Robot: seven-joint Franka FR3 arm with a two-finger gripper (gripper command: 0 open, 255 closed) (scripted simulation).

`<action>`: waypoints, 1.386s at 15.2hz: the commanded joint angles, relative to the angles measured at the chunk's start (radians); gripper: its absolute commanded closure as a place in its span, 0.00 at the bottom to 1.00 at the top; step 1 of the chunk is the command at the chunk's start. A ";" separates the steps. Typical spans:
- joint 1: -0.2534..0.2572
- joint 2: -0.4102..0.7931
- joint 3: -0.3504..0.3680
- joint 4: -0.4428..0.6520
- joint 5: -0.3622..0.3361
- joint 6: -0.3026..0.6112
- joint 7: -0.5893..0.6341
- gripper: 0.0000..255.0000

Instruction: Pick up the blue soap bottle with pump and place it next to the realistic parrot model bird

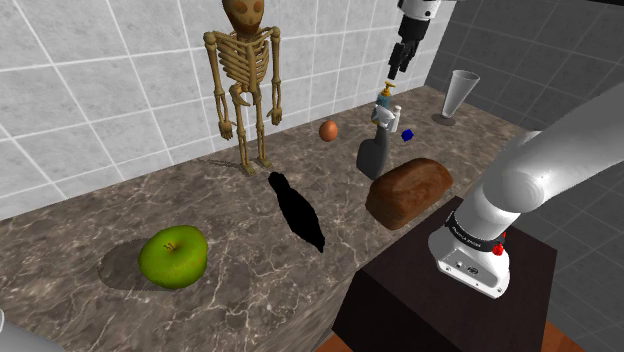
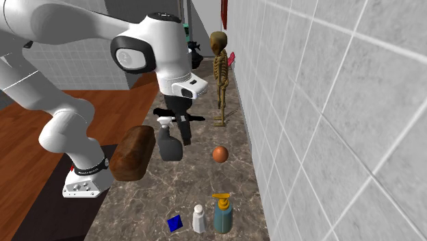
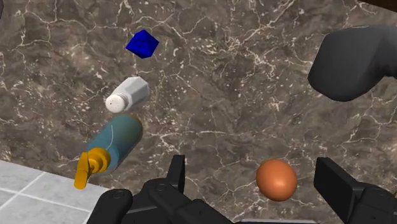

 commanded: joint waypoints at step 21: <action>-0.092 0.621 -0.176 0.365 0.224 0.189 -0.432 0.00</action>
